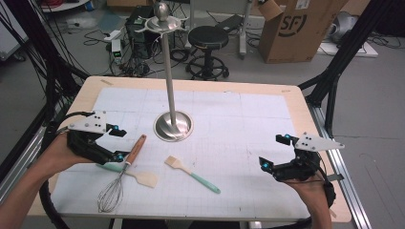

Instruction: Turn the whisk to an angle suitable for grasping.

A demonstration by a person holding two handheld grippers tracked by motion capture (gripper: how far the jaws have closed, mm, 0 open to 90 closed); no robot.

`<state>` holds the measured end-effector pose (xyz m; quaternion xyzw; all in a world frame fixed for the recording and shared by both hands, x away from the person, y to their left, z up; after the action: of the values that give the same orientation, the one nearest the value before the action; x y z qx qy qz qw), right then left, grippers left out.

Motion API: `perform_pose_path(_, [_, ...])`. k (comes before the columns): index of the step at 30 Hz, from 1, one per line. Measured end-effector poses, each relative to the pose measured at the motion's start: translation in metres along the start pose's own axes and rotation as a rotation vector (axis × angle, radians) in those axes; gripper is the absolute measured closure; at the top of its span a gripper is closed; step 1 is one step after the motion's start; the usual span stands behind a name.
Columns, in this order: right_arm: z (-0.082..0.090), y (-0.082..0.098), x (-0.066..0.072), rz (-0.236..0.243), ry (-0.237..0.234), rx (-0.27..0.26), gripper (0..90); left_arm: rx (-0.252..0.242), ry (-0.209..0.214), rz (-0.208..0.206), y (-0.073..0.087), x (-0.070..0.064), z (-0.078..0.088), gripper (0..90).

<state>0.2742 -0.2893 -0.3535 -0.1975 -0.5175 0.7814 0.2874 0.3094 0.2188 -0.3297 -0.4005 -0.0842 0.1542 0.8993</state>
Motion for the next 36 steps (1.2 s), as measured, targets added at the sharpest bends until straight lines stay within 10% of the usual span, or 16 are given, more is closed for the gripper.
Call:
perform_pose_path(15, [0.0,-0.001,0.0,0.006,0.0,-0.002,0.0,0.125,0.093,-0.027,0.003,0.001,-0.027,87.3])
perform_pose_path(36, [0.001,0.001,0.0,-0.001,-0.004,0.0,0.0,0.387,0.16,-0.085,0.034,-0.009,-0.071,89.8])
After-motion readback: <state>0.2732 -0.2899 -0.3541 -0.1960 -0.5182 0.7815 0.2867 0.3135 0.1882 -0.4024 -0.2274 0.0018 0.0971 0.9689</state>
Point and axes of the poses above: each handheld gripper's, and its own axes: z roughly backward along the jaws, y roughly out of its underside, x roughly to its left, the point moved 3 cm from there along -z, roughly forward along the jaws, and after that the axes turned 3 degrees about z, right-handed, at the moved point
